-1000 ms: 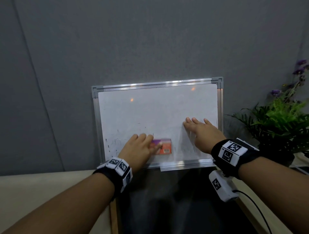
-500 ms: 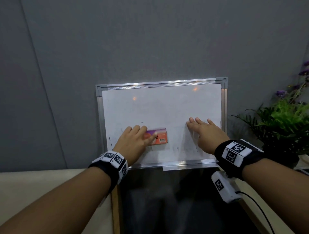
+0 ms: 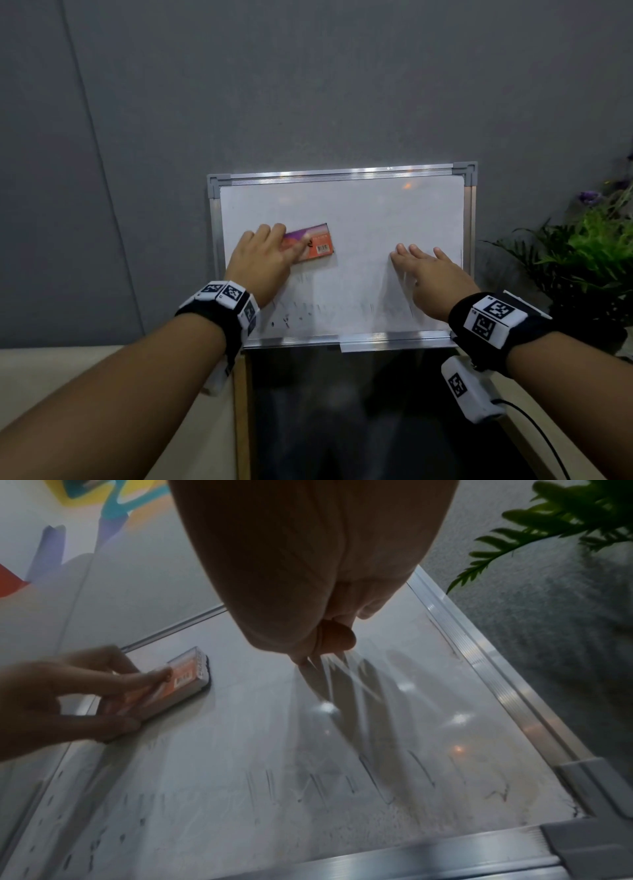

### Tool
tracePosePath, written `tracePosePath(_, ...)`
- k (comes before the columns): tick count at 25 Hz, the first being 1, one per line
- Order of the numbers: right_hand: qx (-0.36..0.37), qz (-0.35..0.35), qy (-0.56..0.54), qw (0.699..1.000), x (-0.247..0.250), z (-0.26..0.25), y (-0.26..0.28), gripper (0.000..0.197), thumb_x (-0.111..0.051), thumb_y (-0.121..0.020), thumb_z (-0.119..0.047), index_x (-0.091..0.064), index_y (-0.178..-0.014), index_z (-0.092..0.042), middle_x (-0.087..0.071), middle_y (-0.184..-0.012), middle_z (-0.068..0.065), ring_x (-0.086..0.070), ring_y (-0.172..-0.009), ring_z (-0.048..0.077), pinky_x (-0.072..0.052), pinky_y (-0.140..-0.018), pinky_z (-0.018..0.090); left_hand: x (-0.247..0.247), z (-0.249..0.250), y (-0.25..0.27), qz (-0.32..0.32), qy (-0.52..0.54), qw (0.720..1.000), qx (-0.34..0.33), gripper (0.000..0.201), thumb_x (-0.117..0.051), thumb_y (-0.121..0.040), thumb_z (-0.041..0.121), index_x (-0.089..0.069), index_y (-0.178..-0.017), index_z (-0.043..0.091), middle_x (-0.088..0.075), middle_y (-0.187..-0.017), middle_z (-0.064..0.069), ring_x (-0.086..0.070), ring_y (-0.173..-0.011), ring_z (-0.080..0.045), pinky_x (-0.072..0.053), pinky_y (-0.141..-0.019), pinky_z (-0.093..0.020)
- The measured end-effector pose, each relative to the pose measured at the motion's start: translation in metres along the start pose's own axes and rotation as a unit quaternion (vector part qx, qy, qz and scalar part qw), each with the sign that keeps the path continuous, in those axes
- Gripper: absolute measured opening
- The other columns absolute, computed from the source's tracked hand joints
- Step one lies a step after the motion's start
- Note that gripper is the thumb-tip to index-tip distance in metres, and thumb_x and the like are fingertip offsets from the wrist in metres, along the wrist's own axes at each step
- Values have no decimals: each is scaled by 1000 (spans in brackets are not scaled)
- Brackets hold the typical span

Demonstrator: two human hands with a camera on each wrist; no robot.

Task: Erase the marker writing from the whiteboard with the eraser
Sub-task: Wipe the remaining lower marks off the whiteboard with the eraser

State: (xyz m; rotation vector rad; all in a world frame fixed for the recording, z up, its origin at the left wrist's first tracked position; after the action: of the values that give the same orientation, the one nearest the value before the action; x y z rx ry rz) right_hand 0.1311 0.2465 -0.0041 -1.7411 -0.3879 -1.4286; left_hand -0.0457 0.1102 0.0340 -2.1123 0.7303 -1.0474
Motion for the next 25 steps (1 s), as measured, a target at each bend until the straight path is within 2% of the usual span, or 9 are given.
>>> tracePosePath(2,0,-2,1,1000,-1,0,0,75,-28,-86,9,-12,-152,-22,-7,-160,-5,-7,-146,11,-1,-119,34,-6,3,9,-9,12,1000,-13,60,-72,-77,17,-51,-132,23,-52,-93,-12,-45,-75,-28,-35,-63,-38)
tracePosePath(7,1,-5,8,1000,-3,-1,1,73,-29,-87,7,-11,-152,-21,-7,-160,-4,-7,-146,12,-2,-119,35,-33,43,61,-57,28,993,-97,68,-79,-66,19,-55,-130,26,-53,-96,-8,-47,-79,-28,-40,-65,-39)
tracePosePath(12,-1,-7,8,1000,-2,0,0,72,-28,-88,6,-11,-152,-21,-6,-160,-4,-6,-146,12,-2,-119,35,-40,57,74,-58,7,984,-170,62,-76,-71,24,-56,-130,27,-51,-97,-6,-46,-78,-26,-39,-64,-37)
tracePosePath(14,-1,-8,6,1000,-2,-1,1,72,-28,-87,6,-11,-152,-22,-6,-160,-4,-6,-146,11,-2,-119,35,-26,40,53,-27,15,992,-122,59,-75,-72,21,-57,-128,25,-51,-93,-8,-46,-75,-26,-38,-62,-37)
tracePosePath(17,1,-5,11,1000,-2,-1,0,73,-29,-87,6,-10,-152,-22,-6,-160,-4,-7,-146,11,-2,-119,35,-1,-2,16,16,24,999,17,53,-73,-77,20,-56,-128,19,-51,-88,-12,-44,-69,-28,-37,-59,-36)
tracePosePath(19,3,-7,11,1000,-2,0,0,73,-29,-88,6,-10,-152,-22,-7,-160,-4,-7,-146,11,-1,-119,35,1,-10,10,18,26,999,44,52,-73,-78,22,-57,-127,17,-51,-89,-13,-44,-70,-29,-36,-59,-37)
tracePosePath(21,-3,-5,9,1000,-3,2,0,73,-30,-87,6,-10,-152,-22,-7,-160,-4,-7,-146,11,-1,-119,34,-6,3,18,18,36,999,0,54,-75,-74,20,-58,-126,18,-52,-90,-13,-45,-72,-30,-36,-60,-38)
tracePosePath(25,2,4,7,1000,-5,1,-1,72,-30,-89,6,-11,-152,-22,-7,-159,-4,-7,-146,12,-1,-118,34,-35,58,56,-30,37,990,-135,59,-74,-72,23,-57,-128,25,-54,-95,-8,-48,-77,-27,-40,-65,-38)
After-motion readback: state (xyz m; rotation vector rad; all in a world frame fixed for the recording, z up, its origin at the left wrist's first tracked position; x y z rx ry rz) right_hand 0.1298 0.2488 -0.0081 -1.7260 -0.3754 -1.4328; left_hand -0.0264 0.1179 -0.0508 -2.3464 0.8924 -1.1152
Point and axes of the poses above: each hand's wrist, its own y-axis away from the middle knuckle, its own x-axis out of the back of the hand, z = x × y, the point moved 10 cm from there along -y, towards the middle knuckle
